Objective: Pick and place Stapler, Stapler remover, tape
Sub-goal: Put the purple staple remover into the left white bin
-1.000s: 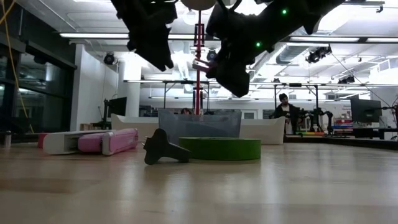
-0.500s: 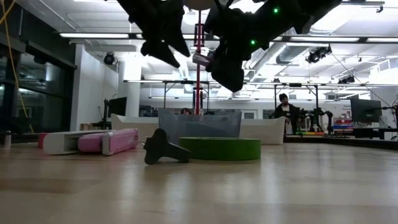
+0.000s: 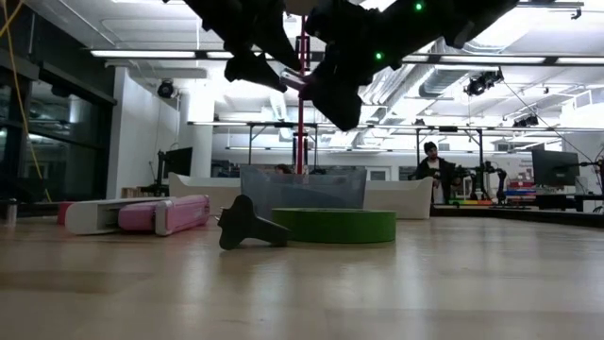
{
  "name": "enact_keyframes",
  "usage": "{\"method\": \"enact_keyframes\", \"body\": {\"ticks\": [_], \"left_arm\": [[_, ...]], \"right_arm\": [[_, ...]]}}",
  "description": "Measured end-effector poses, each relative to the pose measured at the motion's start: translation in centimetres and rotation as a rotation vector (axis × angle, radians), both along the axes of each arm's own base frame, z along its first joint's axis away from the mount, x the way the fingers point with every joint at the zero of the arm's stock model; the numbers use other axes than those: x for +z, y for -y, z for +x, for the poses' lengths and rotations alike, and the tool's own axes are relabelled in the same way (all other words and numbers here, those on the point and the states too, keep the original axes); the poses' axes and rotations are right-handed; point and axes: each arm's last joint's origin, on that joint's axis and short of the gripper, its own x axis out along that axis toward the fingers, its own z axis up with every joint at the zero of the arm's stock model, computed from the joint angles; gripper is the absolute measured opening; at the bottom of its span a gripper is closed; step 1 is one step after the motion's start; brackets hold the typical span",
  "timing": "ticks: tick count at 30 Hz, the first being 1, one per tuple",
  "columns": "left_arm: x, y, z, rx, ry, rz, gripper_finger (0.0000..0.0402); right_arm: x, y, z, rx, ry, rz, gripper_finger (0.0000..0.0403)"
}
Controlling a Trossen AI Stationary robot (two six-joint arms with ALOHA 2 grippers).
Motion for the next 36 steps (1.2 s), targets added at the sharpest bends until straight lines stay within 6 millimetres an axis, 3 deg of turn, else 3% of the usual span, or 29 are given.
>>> {"method": "enact_keyframes", "body": {"ticks": [14,28,36], "left_arm": [[-0.02,0.01,-0.01,0.022,0.005,-0.033,0.0284],[-0.04,0.04,0.0,0.015,0.005,-0.038,0.0144],[-0.02,0.07,0.02,0.011,0.008,-0.04,0.009]], "right_arm": [[0.64,-0.05,0.16,0.007,0.066,0.002,0.008],[0.6,-0.07,0.17,0.015,0.059,0.001,0.008],[0.57,-0.08,0.19,0.025,0.057,0.004,0.008]]}}
